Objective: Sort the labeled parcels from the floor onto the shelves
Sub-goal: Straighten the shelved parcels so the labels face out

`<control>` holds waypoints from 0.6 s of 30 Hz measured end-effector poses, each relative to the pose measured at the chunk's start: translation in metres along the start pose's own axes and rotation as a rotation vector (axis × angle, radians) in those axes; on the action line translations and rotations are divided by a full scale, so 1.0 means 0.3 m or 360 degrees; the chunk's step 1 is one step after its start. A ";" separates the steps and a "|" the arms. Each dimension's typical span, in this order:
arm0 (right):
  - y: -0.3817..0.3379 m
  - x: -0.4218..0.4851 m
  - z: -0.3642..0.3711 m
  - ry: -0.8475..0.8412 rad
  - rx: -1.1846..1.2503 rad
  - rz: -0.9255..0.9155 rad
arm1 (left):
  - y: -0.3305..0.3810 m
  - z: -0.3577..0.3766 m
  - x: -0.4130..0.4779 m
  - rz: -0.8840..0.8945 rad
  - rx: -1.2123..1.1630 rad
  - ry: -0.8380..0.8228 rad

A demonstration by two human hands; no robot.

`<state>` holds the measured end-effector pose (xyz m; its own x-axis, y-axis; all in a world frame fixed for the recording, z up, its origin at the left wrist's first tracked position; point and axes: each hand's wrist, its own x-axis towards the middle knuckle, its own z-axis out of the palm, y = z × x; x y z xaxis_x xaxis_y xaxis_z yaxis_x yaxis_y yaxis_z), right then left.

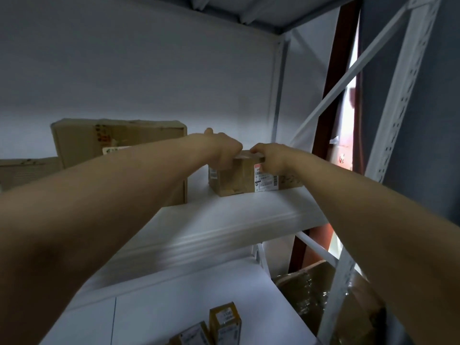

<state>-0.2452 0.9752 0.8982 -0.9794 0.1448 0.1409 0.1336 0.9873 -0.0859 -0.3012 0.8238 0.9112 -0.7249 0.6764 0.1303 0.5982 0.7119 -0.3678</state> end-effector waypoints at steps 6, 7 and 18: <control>-0.025 0.018 -0.016 0.0040 -0.0200 -0.0041 | 0.000 -0.017 -0.030 0.0012 0.0088 0.0086; -0.024 0.020 -0.015 -0.0001 -0.0134 -0.0047 | 0.000 -0.021 -0.039 0.0018 0.0075 0.0057; -0.124 0.048 -0.010 -0.0086 -0.0067 -0.0320 | -0.063 -0.046 -0.091 -0.0019 0.0233 -0.0085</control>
<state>-0.2638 0.9408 0.9062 -0.9935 -0.0581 0.0977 -0.0604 0.9980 -0.0198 -0.2880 0.7944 0.9273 -0.7512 0.6542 0.0880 0.5361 0.6823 -0.4970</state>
